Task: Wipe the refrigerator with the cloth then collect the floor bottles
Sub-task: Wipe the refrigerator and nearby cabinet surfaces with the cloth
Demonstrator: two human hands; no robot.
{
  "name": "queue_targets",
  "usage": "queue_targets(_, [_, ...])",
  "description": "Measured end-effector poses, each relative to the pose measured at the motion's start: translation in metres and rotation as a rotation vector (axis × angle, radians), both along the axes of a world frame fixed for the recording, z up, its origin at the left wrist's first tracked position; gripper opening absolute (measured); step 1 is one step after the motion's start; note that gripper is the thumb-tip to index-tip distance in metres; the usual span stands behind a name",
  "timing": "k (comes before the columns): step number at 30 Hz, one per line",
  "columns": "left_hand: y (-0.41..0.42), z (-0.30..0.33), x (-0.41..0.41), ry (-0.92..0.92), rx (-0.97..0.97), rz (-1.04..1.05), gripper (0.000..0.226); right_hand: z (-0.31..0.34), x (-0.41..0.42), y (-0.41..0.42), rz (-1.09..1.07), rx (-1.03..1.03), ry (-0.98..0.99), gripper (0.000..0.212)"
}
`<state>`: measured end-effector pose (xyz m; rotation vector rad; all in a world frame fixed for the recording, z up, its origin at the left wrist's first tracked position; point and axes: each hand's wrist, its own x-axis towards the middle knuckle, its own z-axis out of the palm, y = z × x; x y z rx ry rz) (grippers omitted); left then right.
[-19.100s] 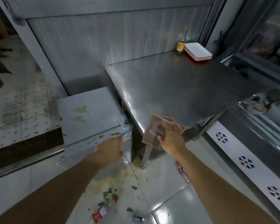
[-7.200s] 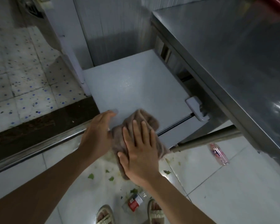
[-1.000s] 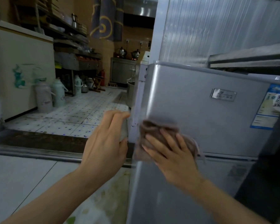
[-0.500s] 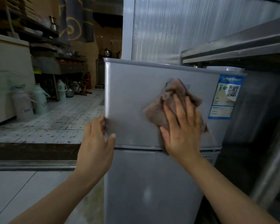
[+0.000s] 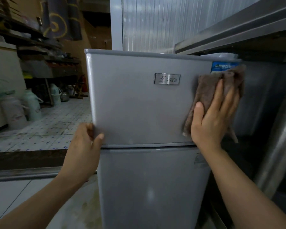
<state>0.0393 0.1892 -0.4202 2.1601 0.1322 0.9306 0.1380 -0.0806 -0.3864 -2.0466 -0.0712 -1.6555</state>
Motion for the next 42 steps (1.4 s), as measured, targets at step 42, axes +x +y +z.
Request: queue_targets(42, [0.005,-0.031,-0.013,0.067,-0.149,-0.086,0.015,-0.099,-0.050,0.103,0.024,-0.024,0.239,0.071])
